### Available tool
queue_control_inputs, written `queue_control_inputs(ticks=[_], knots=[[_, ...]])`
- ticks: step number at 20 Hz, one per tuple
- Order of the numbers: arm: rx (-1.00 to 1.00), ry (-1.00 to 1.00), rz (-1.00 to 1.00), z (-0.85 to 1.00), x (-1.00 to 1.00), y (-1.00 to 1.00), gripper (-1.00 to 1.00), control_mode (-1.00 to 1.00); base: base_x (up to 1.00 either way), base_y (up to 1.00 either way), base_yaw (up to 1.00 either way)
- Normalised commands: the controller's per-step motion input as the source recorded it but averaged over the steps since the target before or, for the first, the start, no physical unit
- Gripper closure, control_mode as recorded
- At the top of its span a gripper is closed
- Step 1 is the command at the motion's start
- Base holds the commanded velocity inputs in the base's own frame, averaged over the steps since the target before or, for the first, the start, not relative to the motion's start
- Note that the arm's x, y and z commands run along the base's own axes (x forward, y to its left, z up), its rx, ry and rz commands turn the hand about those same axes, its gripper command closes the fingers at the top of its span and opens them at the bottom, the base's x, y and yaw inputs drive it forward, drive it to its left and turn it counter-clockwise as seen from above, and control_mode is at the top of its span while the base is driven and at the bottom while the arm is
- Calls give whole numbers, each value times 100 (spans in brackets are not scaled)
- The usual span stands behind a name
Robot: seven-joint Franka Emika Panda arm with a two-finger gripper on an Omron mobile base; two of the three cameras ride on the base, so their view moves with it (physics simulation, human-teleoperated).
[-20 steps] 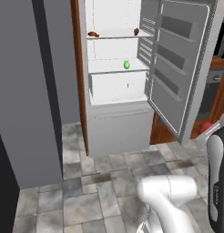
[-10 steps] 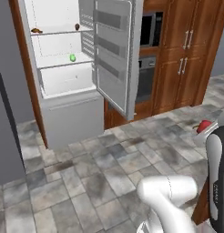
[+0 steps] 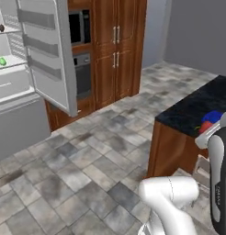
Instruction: Gather the bell pepper and corn from the fridge and place them on a tray on the dining counter. Then gather the chicken drumsticks from the fridge and place them on the other tray.
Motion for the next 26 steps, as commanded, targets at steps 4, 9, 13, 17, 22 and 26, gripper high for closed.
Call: queue_control_inputs(ticks=[4, 9, 13, 17, 22, 26], knots=[[0, 0, 0, 0, 0, 0, 100, 100, -56, -1, -51], [0, 0, 0, 0, 0, 0, 100, 100, -6, 7, -48], [0, 0, 0, 0, 0, 0, 100, 100, 33, 33, -45], [0, 0, 0, 0, 0, 0, 100, 100, 15, 11, -47], [0, 0, 0, 0, 0, 0, 100, 100, 0, -9, -43], [0, 0, 0, 0, 0, 0, 100, 100, 0, -27, -37]])
